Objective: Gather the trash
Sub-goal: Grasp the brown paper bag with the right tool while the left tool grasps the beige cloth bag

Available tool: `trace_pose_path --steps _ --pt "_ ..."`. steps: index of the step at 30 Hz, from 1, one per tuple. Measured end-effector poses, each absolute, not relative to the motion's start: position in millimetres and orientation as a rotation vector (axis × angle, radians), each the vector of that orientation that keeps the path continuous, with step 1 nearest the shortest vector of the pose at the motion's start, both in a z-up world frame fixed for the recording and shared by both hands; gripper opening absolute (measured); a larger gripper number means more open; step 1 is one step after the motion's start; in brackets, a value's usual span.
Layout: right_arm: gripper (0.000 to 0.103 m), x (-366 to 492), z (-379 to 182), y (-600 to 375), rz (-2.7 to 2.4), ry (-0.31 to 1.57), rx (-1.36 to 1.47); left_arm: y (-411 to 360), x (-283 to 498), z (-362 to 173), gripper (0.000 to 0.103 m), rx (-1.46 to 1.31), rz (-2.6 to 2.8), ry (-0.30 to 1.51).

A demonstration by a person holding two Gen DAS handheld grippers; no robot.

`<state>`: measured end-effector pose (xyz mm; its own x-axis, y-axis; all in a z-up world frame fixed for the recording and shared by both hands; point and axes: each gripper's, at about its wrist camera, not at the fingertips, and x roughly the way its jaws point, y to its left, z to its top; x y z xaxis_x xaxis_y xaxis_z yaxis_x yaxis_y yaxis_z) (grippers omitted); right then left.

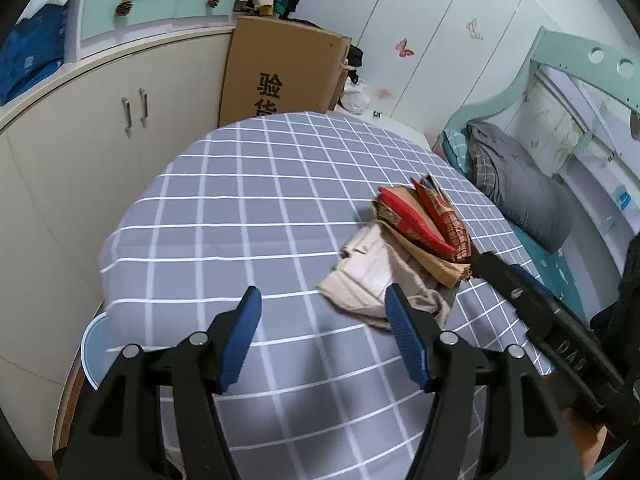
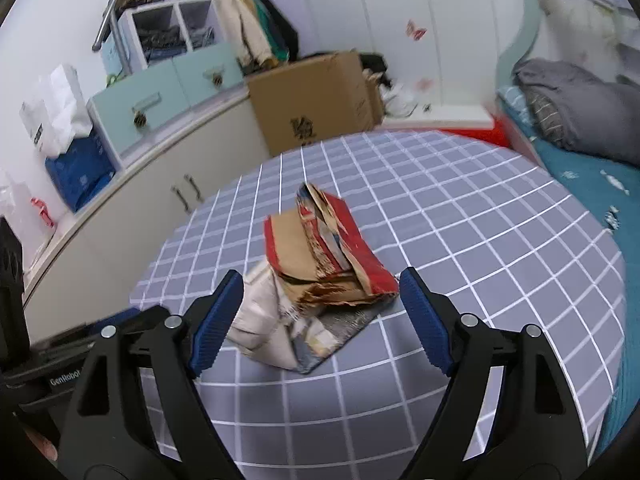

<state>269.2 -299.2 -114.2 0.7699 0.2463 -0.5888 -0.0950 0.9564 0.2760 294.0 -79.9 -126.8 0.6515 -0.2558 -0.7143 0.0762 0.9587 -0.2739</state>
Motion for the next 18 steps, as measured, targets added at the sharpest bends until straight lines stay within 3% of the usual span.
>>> trace_pose_path --steps 3,11,12,14,18 --pt "0.084 282 -118 -294 0.202 0.68 0.164 -83 301 -129 0.063 -0.236 -0.157 0.848" --pt "0.084 318 -139 -275 0.244 0.758 0.048 -82 311 -131 0.063 -0.245 -0.133 0.859" --pt "0.072 321 -142 -278 0.25 0.775 0.061 -84 313 -132 0.063 -0.242 -0.138 0.863" --pt "0.061 316 -139 -287 0.259 0.737 0.105 -89 315 -133 0.063 -0.24 -0.154 0.866" --pt "0.047 306 -136 -303 0.219 0.702 0.116 -102 320 -136 0.063 -0.234 -0.196 0.873"
